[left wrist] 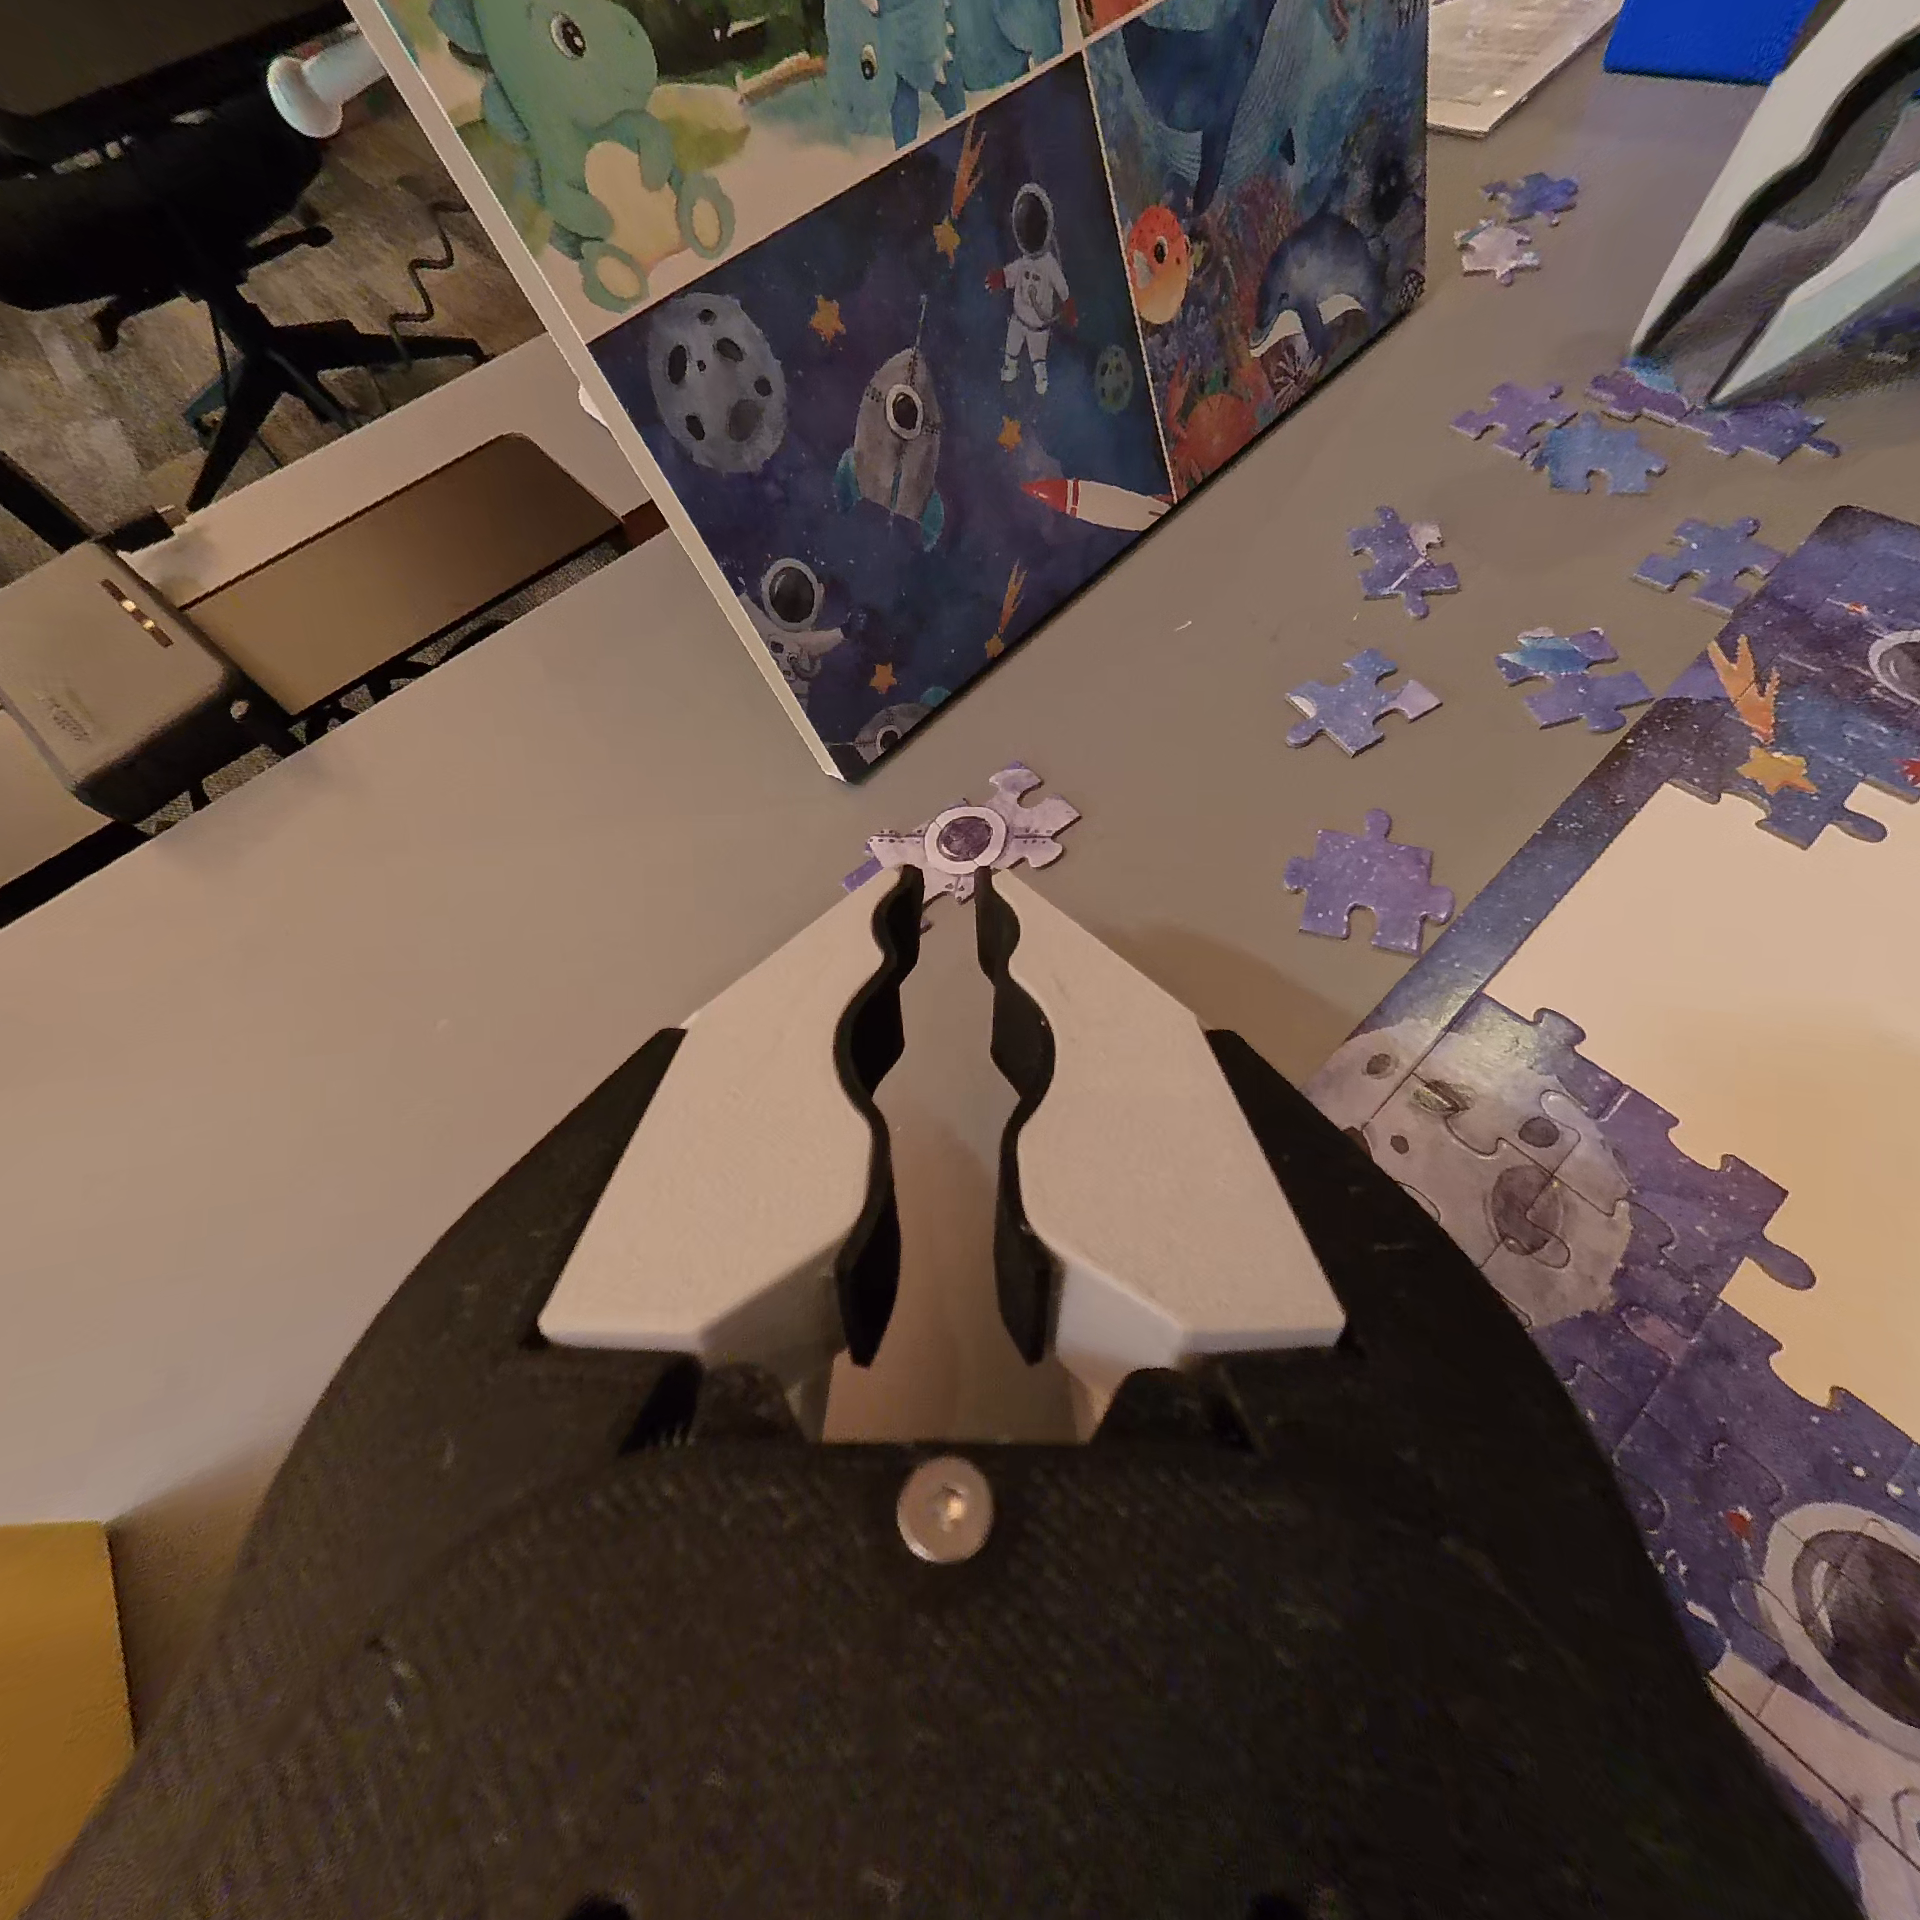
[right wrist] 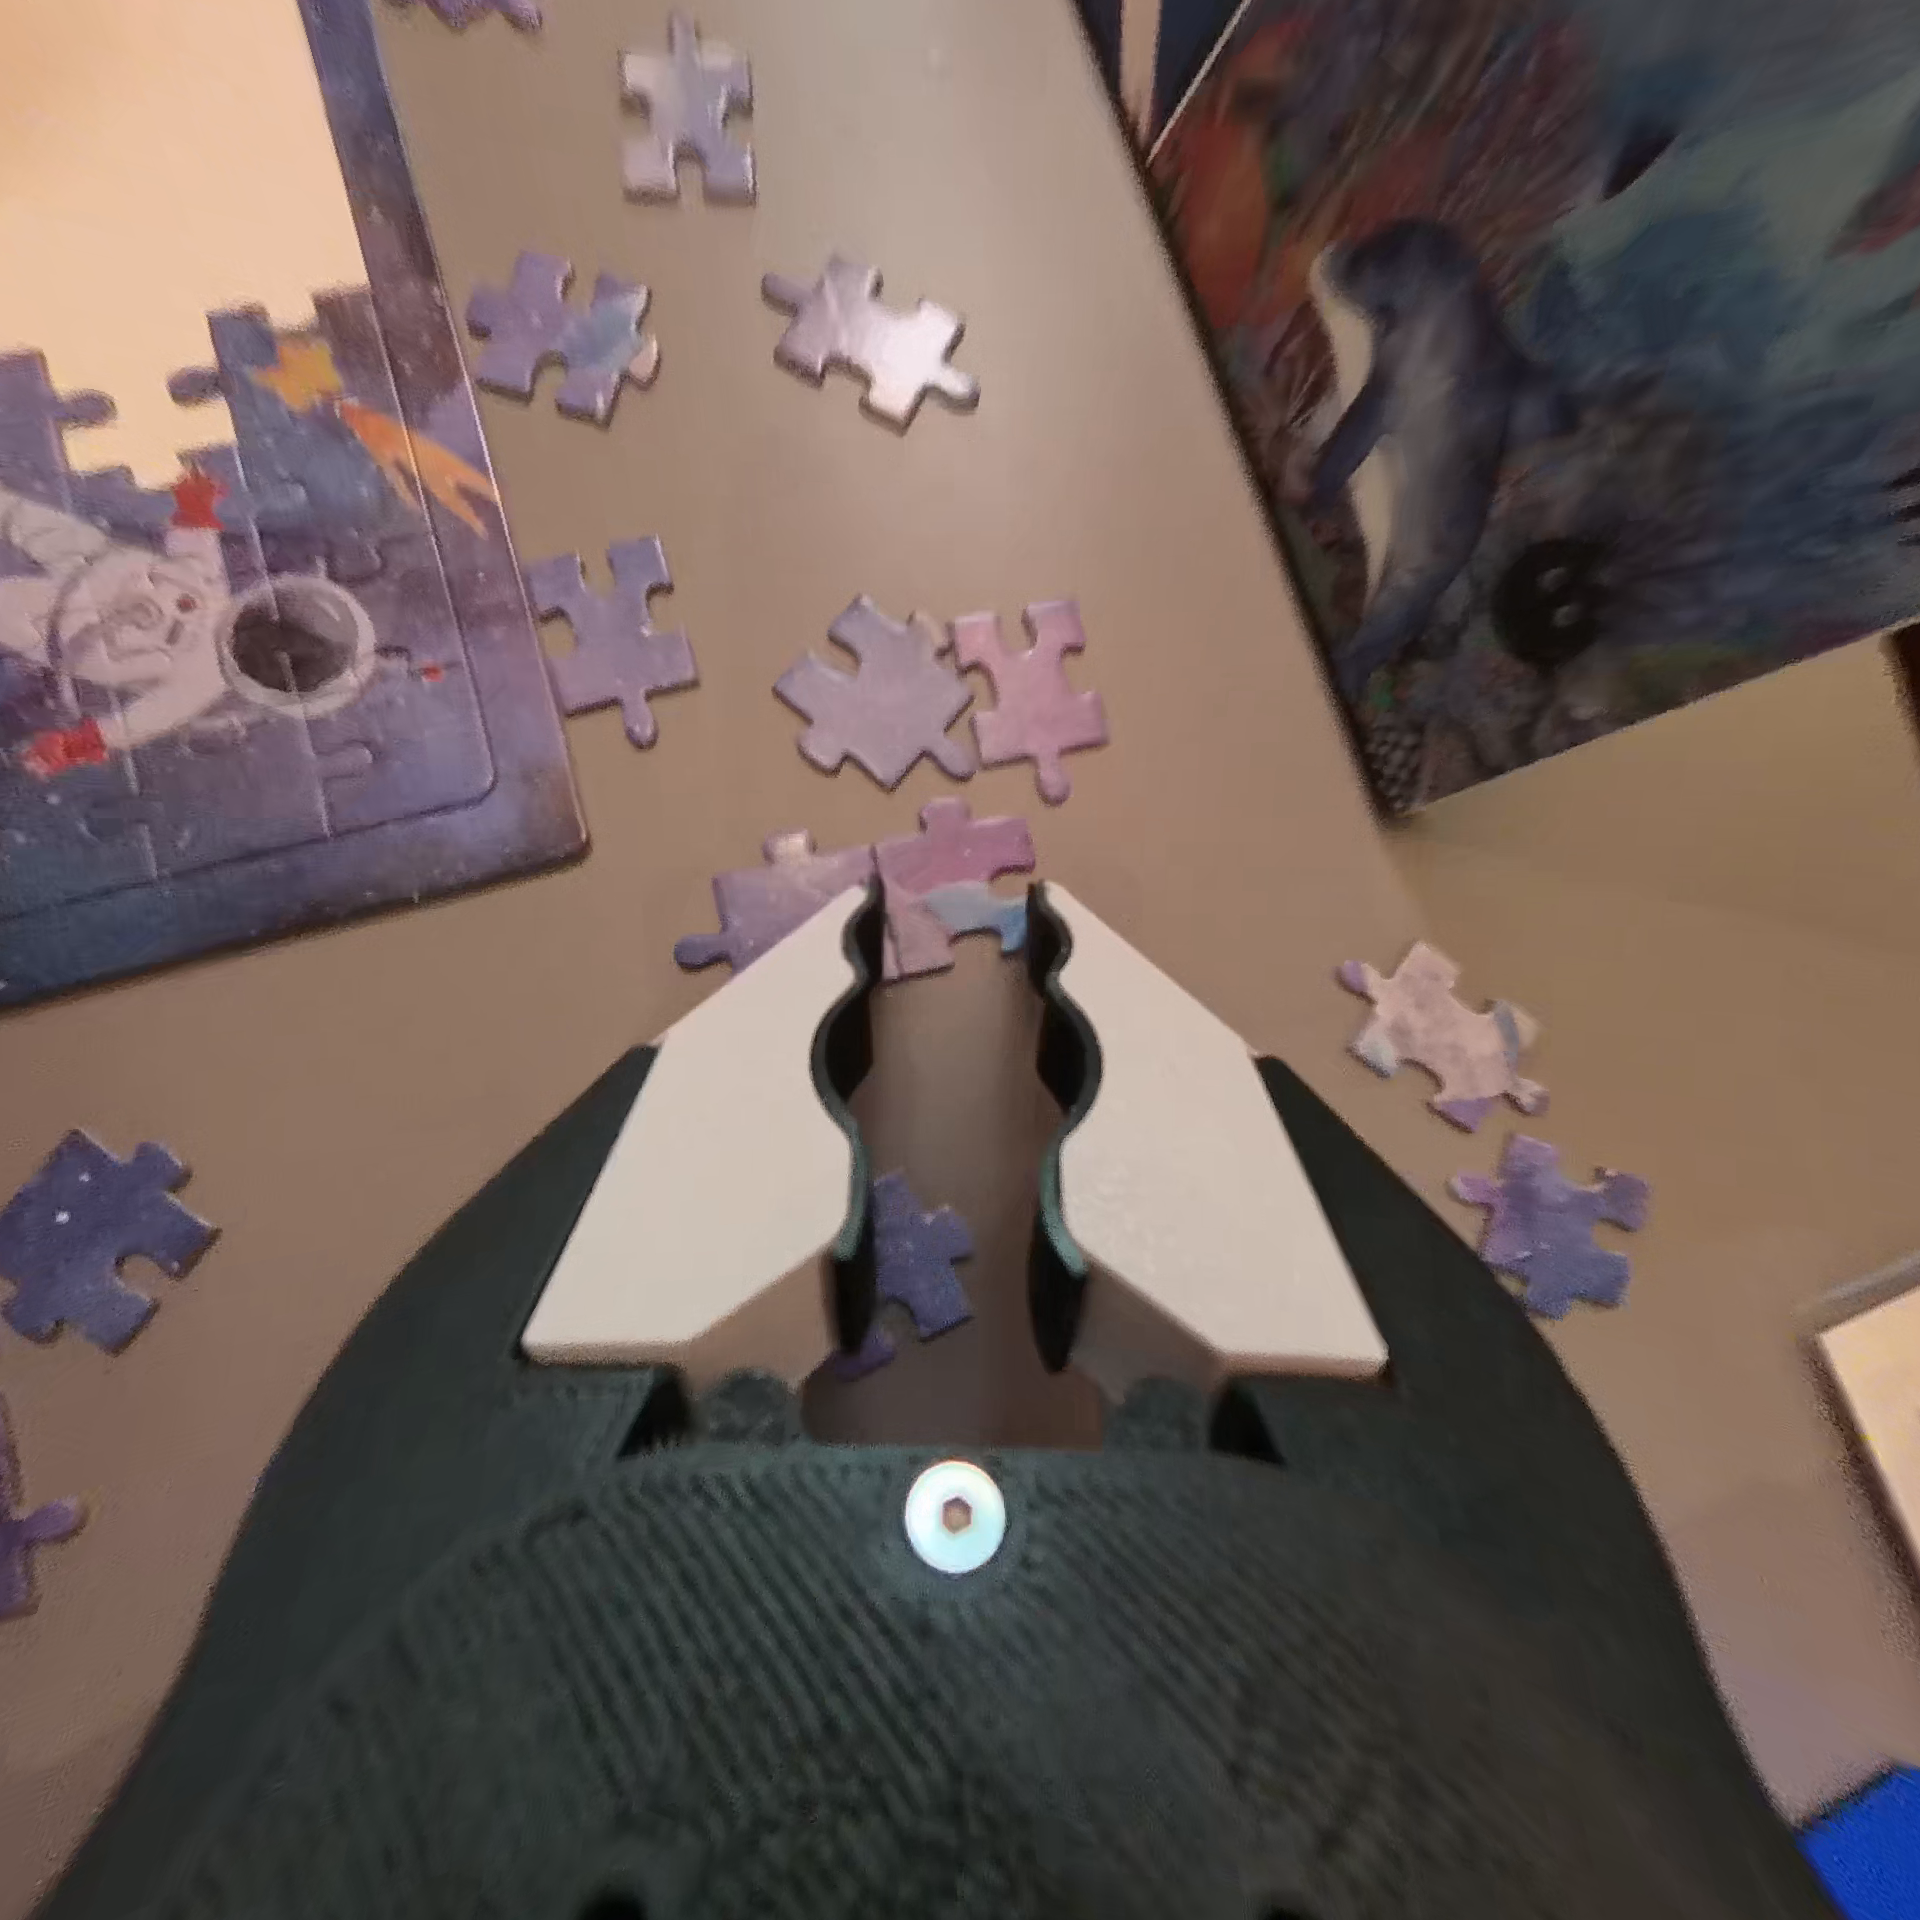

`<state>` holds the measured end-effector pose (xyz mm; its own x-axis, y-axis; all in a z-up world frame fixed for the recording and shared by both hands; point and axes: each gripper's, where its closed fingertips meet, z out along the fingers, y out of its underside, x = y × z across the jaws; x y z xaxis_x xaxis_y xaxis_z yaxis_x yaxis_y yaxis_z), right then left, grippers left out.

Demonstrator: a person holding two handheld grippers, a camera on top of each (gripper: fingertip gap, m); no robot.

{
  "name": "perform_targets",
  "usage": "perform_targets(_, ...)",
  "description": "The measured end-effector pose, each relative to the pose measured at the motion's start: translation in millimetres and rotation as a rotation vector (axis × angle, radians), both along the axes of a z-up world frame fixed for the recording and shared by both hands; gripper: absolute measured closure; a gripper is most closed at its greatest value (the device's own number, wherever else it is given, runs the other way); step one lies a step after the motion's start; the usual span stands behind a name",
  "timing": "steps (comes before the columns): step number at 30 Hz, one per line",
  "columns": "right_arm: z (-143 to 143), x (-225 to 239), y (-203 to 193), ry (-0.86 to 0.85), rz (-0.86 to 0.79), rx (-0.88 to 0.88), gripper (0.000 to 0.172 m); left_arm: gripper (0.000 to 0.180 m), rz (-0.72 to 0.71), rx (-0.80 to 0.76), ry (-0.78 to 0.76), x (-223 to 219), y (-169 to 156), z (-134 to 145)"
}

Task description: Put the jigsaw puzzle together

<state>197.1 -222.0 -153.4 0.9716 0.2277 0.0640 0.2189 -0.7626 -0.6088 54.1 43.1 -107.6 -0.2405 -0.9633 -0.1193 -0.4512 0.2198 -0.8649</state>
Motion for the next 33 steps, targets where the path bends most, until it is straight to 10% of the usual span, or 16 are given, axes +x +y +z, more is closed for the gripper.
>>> perform_targets(11, -3.5, -1.2, -5.4, 0.031, -0.005, -0.027, 0.140, 0.172, 0.003, 0.001, -0.006, -0.2, 0.9, 1.3)
perform_targets(20, 62.1, 24.5, -1.3, 0.053, -0.132, 0.317, 0.146, 0.172, 0.006, -0.002, -0.024, -0.7, 1.2, 6.3)
perform_targets(33, 22.2, -9.8, -27.2, 0.067, -0.141, 0.213, 0.145, 0.172, -0.002, 0.003, -0.041, -1.2, -2.2, 11.7)
